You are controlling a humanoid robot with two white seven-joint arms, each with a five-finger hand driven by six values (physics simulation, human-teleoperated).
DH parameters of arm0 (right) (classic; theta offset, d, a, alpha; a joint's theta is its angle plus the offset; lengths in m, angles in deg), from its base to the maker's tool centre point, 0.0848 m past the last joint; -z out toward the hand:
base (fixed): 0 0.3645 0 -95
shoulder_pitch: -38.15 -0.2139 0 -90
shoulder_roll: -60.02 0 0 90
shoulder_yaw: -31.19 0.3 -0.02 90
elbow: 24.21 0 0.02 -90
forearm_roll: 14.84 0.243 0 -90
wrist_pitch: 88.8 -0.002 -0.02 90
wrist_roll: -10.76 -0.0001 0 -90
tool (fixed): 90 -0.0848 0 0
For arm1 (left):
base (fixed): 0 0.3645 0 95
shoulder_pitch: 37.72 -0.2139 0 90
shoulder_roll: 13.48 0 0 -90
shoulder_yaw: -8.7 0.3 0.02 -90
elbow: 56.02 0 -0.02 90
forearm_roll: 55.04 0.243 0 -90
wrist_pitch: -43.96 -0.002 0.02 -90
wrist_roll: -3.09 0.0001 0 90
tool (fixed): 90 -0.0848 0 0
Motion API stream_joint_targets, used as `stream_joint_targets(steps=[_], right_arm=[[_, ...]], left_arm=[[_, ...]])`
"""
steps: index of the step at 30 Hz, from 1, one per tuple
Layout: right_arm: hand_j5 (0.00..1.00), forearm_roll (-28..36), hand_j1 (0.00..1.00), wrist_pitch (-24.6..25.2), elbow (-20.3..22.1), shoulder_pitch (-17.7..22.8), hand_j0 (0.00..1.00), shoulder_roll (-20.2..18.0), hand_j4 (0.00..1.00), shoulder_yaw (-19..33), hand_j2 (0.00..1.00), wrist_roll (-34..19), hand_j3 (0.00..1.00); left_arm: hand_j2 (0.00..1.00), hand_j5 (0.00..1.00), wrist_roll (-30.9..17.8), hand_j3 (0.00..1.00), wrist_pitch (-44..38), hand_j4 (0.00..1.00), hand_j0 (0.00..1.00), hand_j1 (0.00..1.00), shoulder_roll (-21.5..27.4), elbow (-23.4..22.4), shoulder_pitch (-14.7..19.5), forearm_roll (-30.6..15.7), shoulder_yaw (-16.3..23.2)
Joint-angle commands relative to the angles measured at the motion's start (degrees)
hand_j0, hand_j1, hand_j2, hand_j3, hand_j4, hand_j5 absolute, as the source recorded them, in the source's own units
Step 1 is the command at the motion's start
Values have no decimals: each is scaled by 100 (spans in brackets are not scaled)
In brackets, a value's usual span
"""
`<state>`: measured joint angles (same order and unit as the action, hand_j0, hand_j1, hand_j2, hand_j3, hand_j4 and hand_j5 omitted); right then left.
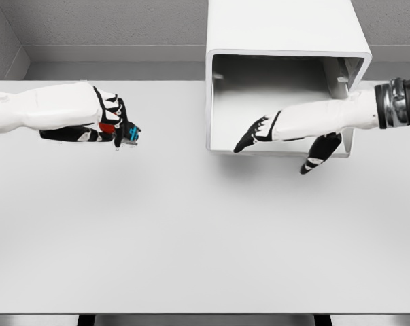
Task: Slide open multi-storey tabletop storage cabinets and put open load switch and slide close multi-storey tabletop storage cabinets
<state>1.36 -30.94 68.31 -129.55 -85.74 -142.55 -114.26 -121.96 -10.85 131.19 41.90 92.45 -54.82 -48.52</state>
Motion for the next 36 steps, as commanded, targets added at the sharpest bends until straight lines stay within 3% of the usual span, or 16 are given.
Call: stream_joint_targets(steps=[1, 7, 13, 16, 19, 29, 36], right_arm=[[100, 32, 100, -286, 99, 0, 100, -189, 100, -11, 100, 2, 100], [100, 58, 100, -286, 240, 123, 100, -514, 100, -11, 100, 2, 100], [100, 243, 100, -286, 213, 123, 100, -523, 100, 7, 100, 2, 100], [100, 278, 100, 735, 205, 123, 100, -470, 100, -2, 100, 2, 100], [100, 270, 100, 1307, 178, 132, 100, -426, 100, -2, 100, 2, 100], [100, 164, 100, 1210, 257, 202, 100, -426, 100, -28, 100, 2, 100], [100, 111, 100, 604, 336, 193, 100, -453, 100, -28, 100, 2, 100]], left_arm=[[35, 35, 5, 35, -18, 35, 35, 35, -9, 69, 0, -118, 1], [35, 35, 5, 35, -18, 35, 35, 35, -307, 87, 228, -127, 45], [35, 35, 5, 35, -18, 35, 35, 35, -519, 87, 510, -153, 71], [35, 35, 5, 35, -18, 35, 35, 35, -519, 87, 518, -153, 80], [35, 35, 5, 35, -18, 35, 35, 35, -510, 87, 510, -153, 80], [36, 36, 5, 36, -18, 36, 36, 36, -501, 78, 527, -162, 71], [36, 36, 5, 36, -18, 36, 36, 36, -519, 78, 677, -215, 71]])
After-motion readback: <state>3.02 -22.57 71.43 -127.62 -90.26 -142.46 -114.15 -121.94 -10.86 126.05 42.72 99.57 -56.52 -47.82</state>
